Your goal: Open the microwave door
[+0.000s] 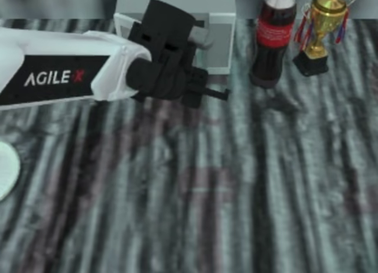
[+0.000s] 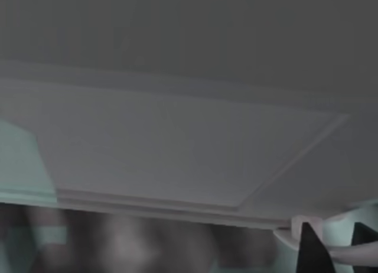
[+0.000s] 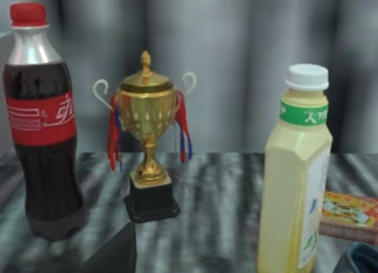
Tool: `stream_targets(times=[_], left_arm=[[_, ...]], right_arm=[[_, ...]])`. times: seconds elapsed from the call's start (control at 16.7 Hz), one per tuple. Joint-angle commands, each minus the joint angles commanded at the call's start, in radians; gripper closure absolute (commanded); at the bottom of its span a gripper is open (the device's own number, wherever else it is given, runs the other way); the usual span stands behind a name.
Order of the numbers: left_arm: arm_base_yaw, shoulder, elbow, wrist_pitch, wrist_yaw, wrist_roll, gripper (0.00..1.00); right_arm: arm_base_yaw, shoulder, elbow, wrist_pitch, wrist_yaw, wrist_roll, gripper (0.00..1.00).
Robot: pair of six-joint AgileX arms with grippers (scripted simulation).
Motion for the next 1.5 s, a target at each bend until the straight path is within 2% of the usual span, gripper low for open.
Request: stream_targets(times=[0.18,1.5], left_arm=[[0.012,-0.015,-0.024,0.009,0.020,0.031,1.00],[0.012,-0.015,-0.025,0.009,0.020,0.031,1.00]], right_arm=[[0.000,0.000,0.000,0.000,0.000,0.000,0.00],[0.000,0.000,0.000,0.000,0.000,0.000,0.00]])
